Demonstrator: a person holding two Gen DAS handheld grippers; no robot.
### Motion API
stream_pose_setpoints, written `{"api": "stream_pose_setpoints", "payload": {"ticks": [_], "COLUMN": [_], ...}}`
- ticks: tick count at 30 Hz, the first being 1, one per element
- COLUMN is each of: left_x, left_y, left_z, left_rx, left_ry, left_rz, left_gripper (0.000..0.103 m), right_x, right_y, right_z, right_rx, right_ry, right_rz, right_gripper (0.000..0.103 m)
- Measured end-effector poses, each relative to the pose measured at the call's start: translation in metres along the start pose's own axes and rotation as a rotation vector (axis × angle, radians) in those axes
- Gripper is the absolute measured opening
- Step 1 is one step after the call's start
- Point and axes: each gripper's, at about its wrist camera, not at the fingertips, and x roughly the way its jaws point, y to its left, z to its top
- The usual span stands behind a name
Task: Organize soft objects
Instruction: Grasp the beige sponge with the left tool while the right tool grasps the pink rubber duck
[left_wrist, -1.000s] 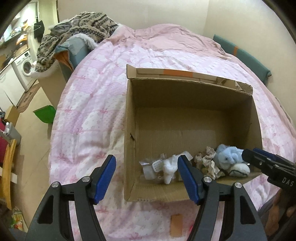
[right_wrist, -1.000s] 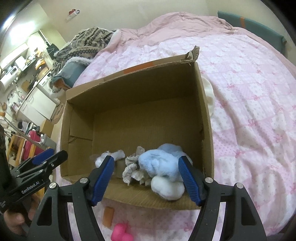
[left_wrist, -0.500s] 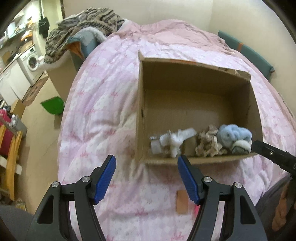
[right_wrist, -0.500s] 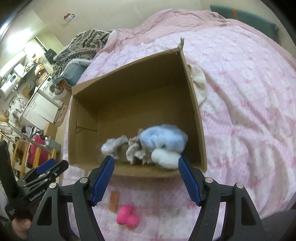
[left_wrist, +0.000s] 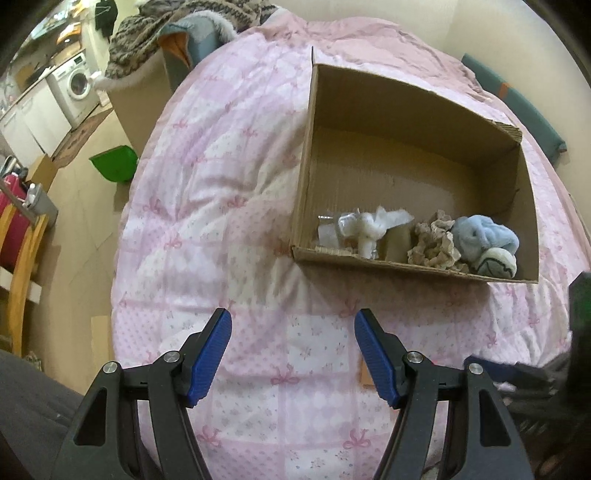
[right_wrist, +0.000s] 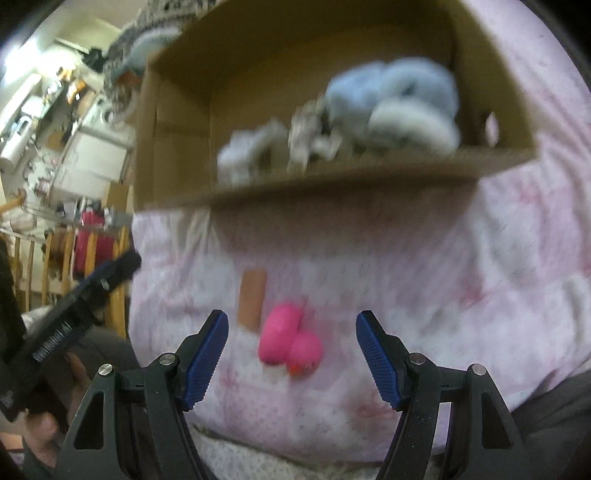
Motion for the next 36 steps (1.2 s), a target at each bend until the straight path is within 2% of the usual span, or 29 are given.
{"api": "stream_pose_setpoints", "payload": {"ticks": [5, 12, 17, 20, 22, 23, 24, 25, 29, 36], "left_x": [0.004, 0.008, 0.011, 0.013, 0.013, 0.014, 0.014, 0.015, 0.021, 0.046], "left_y": [-0.002, -0.003, -0.004, -0.006, -0.007, -0.007, -0.007, -0.007, -0.009, -0.035], "left_z": [-0.002, -0.001, -0.002, -0.002, -0.002, -0.003, -0.003, -0.003, -0.005, -0.02], "left_rx": [0.008, 0.003, 0.003, 0.011, 0.016, 0.018, 0.019, 0.019, 0.02, 0.09], "left_ry": [0.007, 0.025, 0.037, 0.041, 0.042, 0.043, 0.044, 0.046, 0.07, 0.171], "left_rz": [0.003, -0.006, -0.006, -0.003, -0.001, 0.0, 0.0, 0.001, -0.004, -0.075], "left_gripper": [0.066, 0.066, 0.066, 0.066, 0.066, 0.066, 0.066, 0.066, 0.066, 0.066], "right_x": [0.023, 0.028, 0.037, 0.041, 0.043, 0.043, 0.043, 0.046, 0.035, -0.005], "right_y": [-0.001, 0.002, 0.015, 0.023, 0.025, 0.025, 0.026, 0.029, 0.024, -0.008], "right_z": [-0.004, -0.001, -0.006, -0.008, -0.008, -0.008, -0.008, -0.007, -0.007, 0.002], "right_rx": [0.001, -0.003, -0.057, -0.093, -0.092, -0.094, -0.1, -0.099, -0.102, 0.009], "right_ry": [0.081, 0.091, 0.127, 0.135, 0.136, 0.135, 0.134, 0.134, 0.102, -0.047], "right_rz": [-0.04, -0.032, -0.008, -0.024, -0.029, -0.036, -0.049, -0.047, -0.039, -0.057], "right_gripper": [0.076, 0.076, 0.076, 0.065, 0.063, 0.052, 0.047, 0.047, 0.047, 0.047]}}
